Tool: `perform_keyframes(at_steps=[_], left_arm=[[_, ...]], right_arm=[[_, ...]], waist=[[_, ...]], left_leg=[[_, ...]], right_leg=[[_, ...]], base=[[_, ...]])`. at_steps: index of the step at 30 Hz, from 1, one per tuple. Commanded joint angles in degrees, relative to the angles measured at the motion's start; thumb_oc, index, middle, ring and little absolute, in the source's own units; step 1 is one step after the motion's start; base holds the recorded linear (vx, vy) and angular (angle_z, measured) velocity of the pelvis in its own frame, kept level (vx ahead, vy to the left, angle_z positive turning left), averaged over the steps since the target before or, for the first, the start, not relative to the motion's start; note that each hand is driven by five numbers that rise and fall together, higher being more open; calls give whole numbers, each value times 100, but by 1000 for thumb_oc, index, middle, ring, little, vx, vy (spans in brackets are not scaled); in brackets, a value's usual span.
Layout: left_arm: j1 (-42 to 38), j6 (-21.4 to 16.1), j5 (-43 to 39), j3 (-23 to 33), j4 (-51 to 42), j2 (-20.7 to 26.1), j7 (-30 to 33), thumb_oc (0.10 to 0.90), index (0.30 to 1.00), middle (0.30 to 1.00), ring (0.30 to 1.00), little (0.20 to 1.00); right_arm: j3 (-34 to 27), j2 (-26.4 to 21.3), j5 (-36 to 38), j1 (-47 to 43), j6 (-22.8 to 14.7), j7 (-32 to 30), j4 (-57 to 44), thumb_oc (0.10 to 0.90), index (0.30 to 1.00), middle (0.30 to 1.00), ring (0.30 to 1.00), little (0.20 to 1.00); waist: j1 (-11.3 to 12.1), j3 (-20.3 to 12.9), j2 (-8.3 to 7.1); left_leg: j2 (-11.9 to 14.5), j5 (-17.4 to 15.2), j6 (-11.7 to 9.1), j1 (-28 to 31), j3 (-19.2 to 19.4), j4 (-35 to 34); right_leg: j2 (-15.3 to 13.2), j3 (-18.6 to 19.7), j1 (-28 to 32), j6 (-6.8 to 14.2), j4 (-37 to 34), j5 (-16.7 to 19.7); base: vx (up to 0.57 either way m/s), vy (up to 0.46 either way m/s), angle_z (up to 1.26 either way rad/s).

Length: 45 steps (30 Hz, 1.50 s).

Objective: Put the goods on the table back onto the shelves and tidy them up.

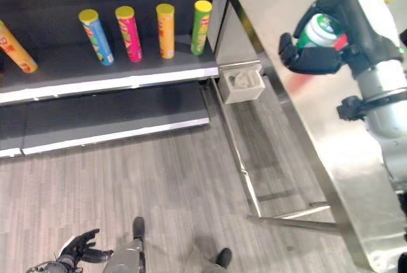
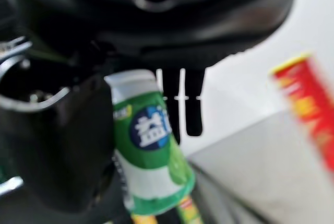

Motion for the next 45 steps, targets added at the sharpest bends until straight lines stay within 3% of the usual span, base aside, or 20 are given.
perform_keyframes(at_steps=[1,2,3,4,5,7,10,13,17,22,23,24,26,29,31,34,36,38,40,45], left_arm=[[246,-107,191,-103,3,244,36,800,900,900,900,900],[243,-115,167,-94,16,256,24,800,900,900,900,900],[208,-117,152,-139,46,265,-29,800,900,900,900,900],[202,-118,151,-137,50,256,-30,800,900,900,900,900],[179,-111,119,-158,52,254,-35,800,900,900,900,900],[161,-121,104,-179,103,211,-51,800,900,900,900,900],[129,-124,130,-187,176,121,-76,800,900,900,900,900],[102,-153,263,-323,145,56,-107,800,900,900,900,900],[136,-147,288,-387,134,6,-105,800,900,900,900,900],[118,-129,223,-390,126,14,-90,800,900,900,900,900],[129,-123,122,-373,69,16,-75,800,900,900,900,900],[125,-131,30,-385,10,60,-61,800,900,900,900,900],[130,-120,-49,-355,-6,63,-35,800,900,900,900,900],[193,-80,-102,-335,4,73,-60,800,900,900,900,900],[254,-72,32,-413,86,158,-113,800,900,900,900,900],[203,-69,75,-463,114,247,-97,800,900,900,900,900],[248,-119,86,-534,195,121,-33,800,900,900,900,900],[257,-119,82,-526,198,116,-27,800,900,900,900,900],[278,-122,56,-496,148,163,13,800,900,900,900,900],[308,-129,-7,-378,61,226,96,800,900,900,900,900]], right_arm=[[-260,-286,49,-881,-231,-434,109,400,300,300,300,300],[-300,-323,87,-861,-250,-446,129,400,300,300,300,300],[-267,-399,189,-923,-296,-425,165,400,300,300,300,300],[-239,-407,193,-958,-300,-424,177,400,300,300,300,300],[-173,-456,253,-1041,-321,-411,189,400,300,300,300,300],[-57,-520,338,-1197,-380,-420,229,400,300,300,300,300],[-9,-568,351,-1284,-433,-453,227,400,300,300,300,300],[-4,-685,496,-1447,-515,-457,232,400,300,300,300,300],[221,-788,687,-1711,-589,-392,271,400,300,300,300,300],[420,-839,724,-1942,-609,-390,301,400,300,300,300,300],[506,-859,759,-2069,-619,-377,334,400,300,300,300,300],[779,-907,798,-2442,-613,-371,405,400,300,300,300,300],[1125,-905,893,-2817,-605,-368,566,400,300,300,300,300],[1555,-937,1001,-3247,-577,-337,731,400,300,300,300,300],[1827,-944,1014,-3587,-592,-370,923,400,300,300,300,300],[2055,-931,991,-3884,-585,-492,1179,400,300,300,300,300],[2445,-756,929,-4259,-462,-493,1433,400,300,300,300,300],[2447,-713,906,-4251,-430,-479,1448,400,300,300,300,300],[2457,-559,828,-4254,-399,-520,1545,400,300,300,300,300],[2439,-302,796,-4296,-380,-587,1552,400,300,300,300,300]], waist=[[26,-634,-26],[-6,-613,12],[-67,-553,41],[-71,-562,55],[-123,-501,56],[-208,-402,34],[-355,-357,-8],[-448,-438,-99],[-433,-637,-108],[-438,-611,-155],[-402,-569,-213],[-285,-416,-296],[-219,-327,-322],[-109,-345,-363],[35,-440,-290],[142,-453,-262],[114,-804,-92],[115,-837,-98],[161,-912,-117],[179,-793,-35]], left_leg=[[113,-621,-170,144,-351,-199],[52,-647,-133,208,-428,-199],[-67,-674,-81,316,-619,-199],[-56,-656,-83,291,-620,-199],[-125,-676,-65,355,-734,-199],[-275,-712,-11,461,-954,-199],[-478,-810,38,597,-1290,-199],[-661,-914,78,718,-1557,-199],[-519,-1121,15,962,-1498,-199],[-445,-1346,-91,1023,-1523,223],[-448,-1491,-237,826,-1443,902],[-460,-1287,-420,409,-1421,1907],[-331,-1061,-464,-25,-1325,2641],[-87,-1128,-306,-400,-1137,2114],[165,-365,-365,-628,-1262,749],[226,-83,-437,-913,-1194,129],[174,130,-483,-512,-1168,-199],[125,90,-455,-442,-1164,-199],[-53,-73,-275,-184,-1065,-199],[-233,-378,-29,238,-853,-199]], right_leg=[[591,943,-197,443,902,-1241],[903,1170,-303,346,1030,-1550],[1451,1502,-508,165,1065,-1872],[1464,1500,-529,155,1056,-1849],[1744,1708,-659,95,971,-1894],[2184,2100,-901,42,652,-1756],[2479,2325,-1274,89,135,-1281],[2447,2121,-1139,99,-366,-984],[2453,1965,-811,45,-370,-1087],[2429,1823,-542,-38,-354,-1217],[2383,1743,-354,-102,-350,-1324],[2356,1737,-173,-203,-344,-1405],[2375,1704,-42,-271,-363,-1498],[2327,1732,97,-231,-370,-1663],[2411,1818,199,-220,-370,-1881],[2450,1853,363,-229,-370,-2089],[2304,1970,571,-77,-370,-2156],[2234,2004,615,-53,-370,-2156],[1949,2079,685,62,-146,-2122],[1629,2096,123,298,1245,-1850]], base=[[109,286,33],[153,276,58],[98,139,89],[90,92,80],[58,42,60],[125,52,22],[198,7,72],[205,-30,46],[230,-76,44],[141,-77,25],[141,-104,24],[144,-122,24],[86,-70,39],[199,14,38],[333,120,4],[236,103,5],[547,347,-46],[244,196,-64],[238,257,-25],[86,172,-33]])
